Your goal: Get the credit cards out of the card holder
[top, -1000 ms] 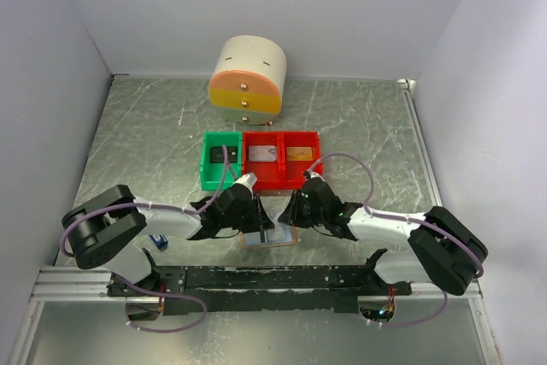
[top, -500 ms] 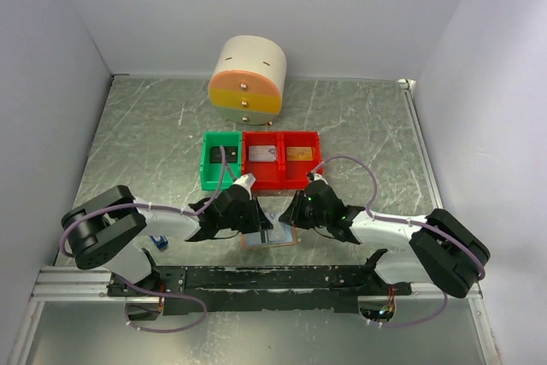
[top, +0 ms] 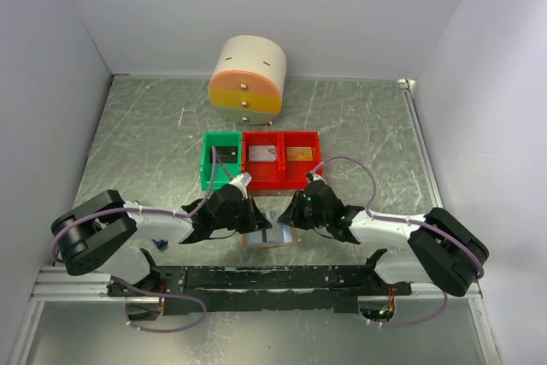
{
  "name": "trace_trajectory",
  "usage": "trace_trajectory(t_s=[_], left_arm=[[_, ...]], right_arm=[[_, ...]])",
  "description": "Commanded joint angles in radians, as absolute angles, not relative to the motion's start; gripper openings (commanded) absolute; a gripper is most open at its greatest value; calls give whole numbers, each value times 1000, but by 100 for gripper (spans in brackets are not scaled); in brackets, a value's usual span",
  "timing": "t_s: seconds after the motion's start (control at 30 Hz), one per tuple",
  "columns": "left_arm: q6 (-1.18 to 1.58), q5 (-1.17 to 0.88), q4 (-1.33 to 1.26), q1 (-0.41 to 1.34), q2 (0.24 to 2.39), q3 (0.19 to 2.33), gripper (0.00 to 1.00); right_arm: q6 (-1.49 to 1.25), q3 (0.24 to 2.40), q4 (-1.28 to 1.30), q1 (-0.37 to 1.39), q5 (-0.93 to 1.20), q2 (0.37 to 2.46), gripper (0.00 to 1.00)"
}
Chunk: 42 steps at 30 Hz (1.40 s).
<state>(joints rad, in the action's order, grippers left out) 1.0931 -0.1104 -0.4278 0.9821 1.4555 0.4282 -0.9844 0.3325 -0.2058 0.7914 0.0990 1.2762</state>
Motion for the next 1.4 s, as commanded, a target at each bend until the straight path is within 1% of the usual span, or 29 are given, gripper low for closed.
trace_trajectory(t_s=[0.0, 0.13, 0.27, 0.33, 0.4, 0.63, 0.87, 1.23, 1.37], left_arm=[[1085, -145, -458, 973, 1444, 441, 7], [1072, -151, -423, 970, 1442, 457, 10], [1074, -156, -440, 967, 1428, 447, 22], [1072, -170, -458, 966, 1428, 445, 24], [1074, -186, -483, 963, 1430, 439, 23], [1113, -218, -589, 948, 1432, 390, 15], [1108, -209, -545, 941, 1408, 390, 7], [1057, -155, -339, 938, 1350, 437, 9], [1052, -148, -321, 936, 1334, 436, 9]], right_arm=[[-969, 301, -112, 789, 85, 1292, 22], [-963, 307, -106, 790, 87, 1298, 22], [-960, 313, -106, 788, 91, 1307, 22], [-961, 315, -108, 787, 91, 1308, 22], [-960, 317, -109, 787, 93, 1310, 22], [-966, 309, -112, 787, 87, 1297, 22], [-960, 308, -115, 785, 92, 1306, 22], [-950, 314, -118, 782, 96, 1321, 22], [-947, 318, -114, 781, 98, 1320, 22]])
